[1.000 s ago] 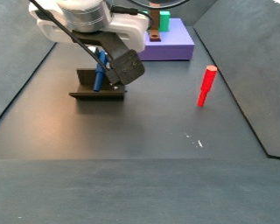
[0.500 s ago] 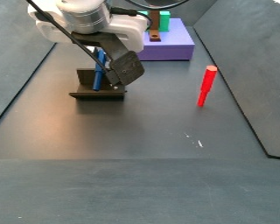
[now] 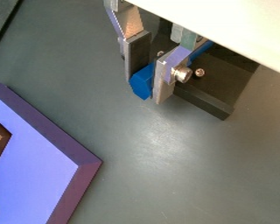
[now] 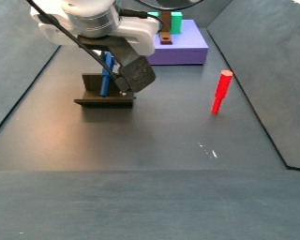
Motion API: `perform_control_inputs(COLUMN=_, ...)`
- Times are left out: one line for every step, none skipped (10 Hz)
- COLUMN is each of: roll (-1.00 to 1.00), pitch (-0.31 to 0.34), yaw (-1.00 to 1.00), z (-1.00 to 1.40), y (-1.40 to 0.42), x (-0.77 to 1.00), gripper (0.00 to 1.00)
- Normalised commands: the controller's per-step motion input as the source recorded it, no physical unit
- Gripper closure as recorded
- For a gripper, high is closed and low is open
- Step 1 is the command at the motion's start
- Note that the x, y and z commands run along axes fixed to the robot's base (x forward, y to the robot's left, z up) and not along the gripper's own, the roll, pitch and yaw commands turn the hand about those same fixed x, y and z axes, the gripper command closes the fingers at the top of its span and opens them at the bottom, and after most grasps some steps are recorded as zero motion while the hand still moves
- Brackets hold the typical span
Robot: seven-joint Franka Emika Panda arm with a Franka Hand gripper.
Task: Pick up the blue object. Move up. Place the blue object on the fixture. Regrasp the blue object. Move to above the board. Insert the blue object.
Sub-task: Place the blue object on the fixture.
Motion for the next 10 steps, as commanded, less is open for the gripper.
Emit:
perform_control_inputs(roll=-0.14, pitch=0.000, yaw=0.00, z=-0.09, y=0.06, x=0.00, gripper=1.00)
perform_control_inputs(roll=-0.18, pitch=0.000, yaw=0.00, z=-0.10, y=0.10, x=0.00, gripper=1.00)
perform_control_inputs(roll=-0.32, pitch=0.000, yaw=0.00, z=-0.02, y=0.13, x=0.00, gripper=1.00)
perform_control_inputs(roll=-0.43, pitch=0.000, yaw=0.00, z=0.00, y=0.13, x=0.01, gripper=1.00)
perform_control_inputs(roll=-0.40, pitch=0.000, yaw=0.00, z=0.00, y=0.08, x=0.01, gripper=1.00)
perform_control_inputs(roll=-0.28, pitch=0.000, yaw=0.00, z=-0.03, y=0.04, x=0.01, gripper=1.00)
perform_control_inputs(roll=-0.05, pitch=0.000, yaw=0.00, z=-0.09, y=0.00, x=0.00, gripper=1.00)
perform_control_inputs(roll=0.00, pitch=0.000, yaw=0.00, z=-0.13, y=0.00, x=0.00, gripper=1.00)
perform_control_inputs(roll=0.00, pitch=0.000, yaw=0.00, z=-0.13, y=0.00, x=0.01, gripper=1.00)
perform_control_inputs(roll=0.00, pitch=0.000, yaw=0.00, z=-0.13, y=0.00, x=0.00, gripper=1.00)
